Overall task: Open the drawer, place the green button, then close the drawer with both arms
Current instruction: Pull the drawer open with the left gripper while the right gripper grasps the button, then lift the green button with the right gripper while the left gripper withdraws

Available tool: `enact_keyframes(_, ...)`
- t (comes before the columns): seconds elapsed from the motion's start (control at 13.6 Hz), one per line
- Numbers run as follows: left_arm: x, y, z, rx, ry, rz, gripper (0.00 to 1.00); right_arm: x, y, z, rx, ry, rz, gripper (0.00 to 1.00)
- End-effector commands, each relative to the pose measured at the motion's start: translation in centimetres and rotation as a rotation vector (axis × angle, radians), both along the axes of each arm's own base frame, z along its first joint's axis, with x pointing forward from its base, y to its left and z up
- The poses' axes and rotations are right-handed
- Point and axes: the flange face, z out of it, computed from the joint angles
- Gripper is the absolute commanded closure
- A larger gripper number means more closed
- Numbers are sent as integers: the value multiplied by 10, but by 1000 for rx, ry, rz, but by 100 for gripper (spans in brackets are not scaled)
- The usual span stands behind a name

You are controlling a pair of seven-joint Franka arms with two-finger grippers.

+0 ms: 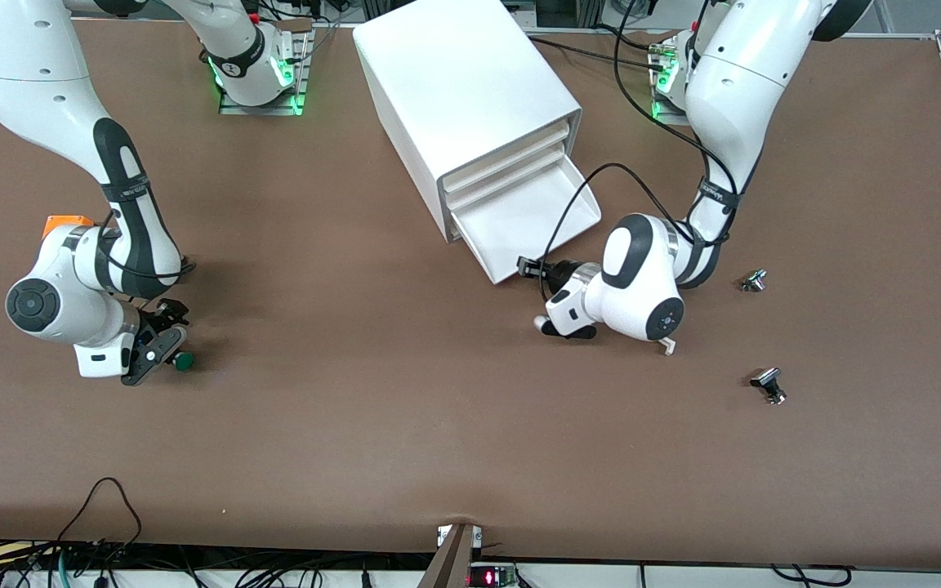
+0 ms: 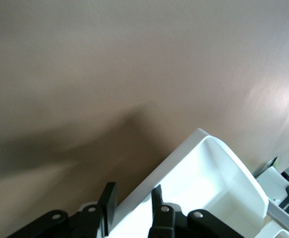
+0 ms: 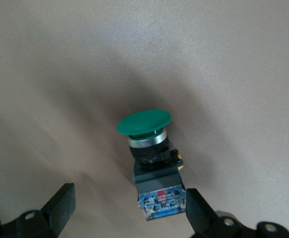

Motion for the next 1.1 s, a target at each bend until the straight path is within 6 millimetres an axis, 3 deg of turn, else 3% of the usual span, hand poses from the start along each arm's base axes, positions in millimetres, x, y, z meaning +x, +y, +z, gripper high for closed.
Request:
enact_keyframes(0.0,25,11,0,22,-14,90,94,-8,2,-9,3,0,26,3)
enact_keyframes(0.15,25,11,1,22,-16,89,89,-7,2,-8,3,0,26,4)
enact_keyframes(0.37,26,12,6,57,-26,84,55,-7,2,-8,3,0,26,6)
enact_keyframes(0.51,38,10,24,108,-37,119,22,-8,2,-9,3,1,28,6)
enact_keyframes(0.66,42,4,34,181,-24,174,1,-8,2,-9,3,1,28,6)
enact_keyframes(1.03,57,13,69,209,-46,255,1,-7,1,-7,4,1,40,6)
